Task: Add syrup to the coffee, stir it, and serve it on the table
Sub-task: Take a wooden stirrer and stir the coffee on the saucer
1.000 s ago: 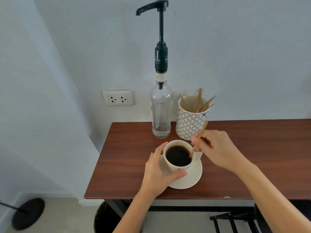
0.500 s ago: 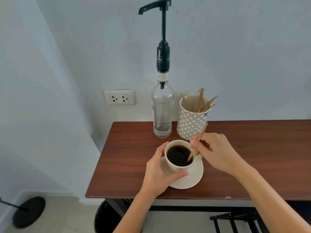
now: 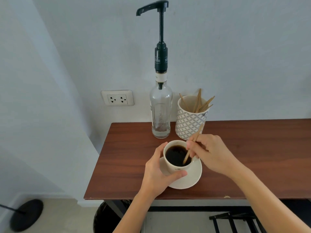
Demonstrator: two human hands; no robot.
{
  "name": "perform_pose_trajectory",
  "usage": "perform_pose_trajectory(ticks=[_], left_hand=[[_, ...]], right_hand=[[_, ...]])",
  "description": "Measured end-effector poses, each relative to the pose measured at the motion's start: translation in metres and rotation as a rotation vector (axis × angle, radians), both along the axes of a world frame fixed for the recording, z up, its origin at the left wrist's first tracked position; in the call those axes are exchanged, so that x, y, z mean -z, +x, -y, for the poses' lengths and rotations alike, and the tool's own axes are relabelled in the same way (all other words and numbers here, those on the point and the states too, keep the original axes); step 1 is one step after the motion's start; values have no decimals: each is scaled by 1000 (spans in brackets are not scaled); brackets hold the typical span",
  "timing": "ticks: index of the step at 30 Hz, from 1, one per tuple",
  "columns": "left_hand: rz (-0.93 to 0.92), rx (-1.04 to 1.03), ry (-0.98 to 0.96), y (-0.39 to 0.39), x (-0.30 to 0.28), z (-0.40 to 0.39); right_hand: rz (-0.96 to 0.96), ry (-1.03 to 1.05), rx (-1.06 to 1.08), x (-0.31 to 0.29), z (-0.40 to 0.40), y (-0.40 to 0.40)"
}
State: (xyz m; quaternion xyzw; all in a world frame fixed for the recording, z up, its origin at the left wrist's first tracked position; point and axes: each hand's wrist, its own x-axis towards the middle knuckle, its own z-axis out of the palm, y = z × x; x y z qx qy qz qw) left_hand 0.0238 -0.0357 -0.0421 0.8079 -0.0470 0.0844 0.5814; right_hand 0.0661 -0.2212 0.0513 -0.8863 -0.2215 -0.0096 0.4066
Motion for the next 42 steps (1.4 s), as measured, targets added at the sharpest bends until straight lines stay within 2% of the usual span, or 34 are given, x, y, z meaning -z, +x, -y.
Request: perform_pose_trajectory(ticks=[2, 4, 8, 11, 15, 18, 22, 25, 29, 31, 35, 38, 42], left_hand=[[9, 3, 0, 0, 0, 0], [16, 2, 4, 0, 0, 0], [7, 3, 7, -1, -1, 0], [-1, 5, -5, -1, -1, 0], [5, 7, -7, 0, 0, 0], [10, 7, 0, 0, 0, 0], [5, 0, 9, -1, -1, 0], [-1, -1, 0, -1, -3, 1], [12, 4, -4, -1, -1, 0], [13, 3, -2, -1, -1, 0], [11, 4, 3, 0, -1, 0], [5, 1, 4, 0, -1, 0], [6, 0, -4, 0, 0, -1]], right_hand=[[-29, 72, -30, 4, -13, -4], [47, 91, -12, 8, -21, 0], [208, -27, 56, 6, -7, 14], [126, -46, 55, 2, 5, 9], [-50, 86, -23, 6, -15, -4], [64, 124, 34, 10, -23, 4], [185, 17, 130, 8, -4, 15], [110, -31, 121, 9, 5, 7], [-37, 89, 39, 11, -12, -4], [38, 97, 36, 11, -19, 0], [217, -32, 82, 9, -7, 13], [158, -78, 94, 4, 5, 11], [13, 11, -38, 3, -12, -3]])
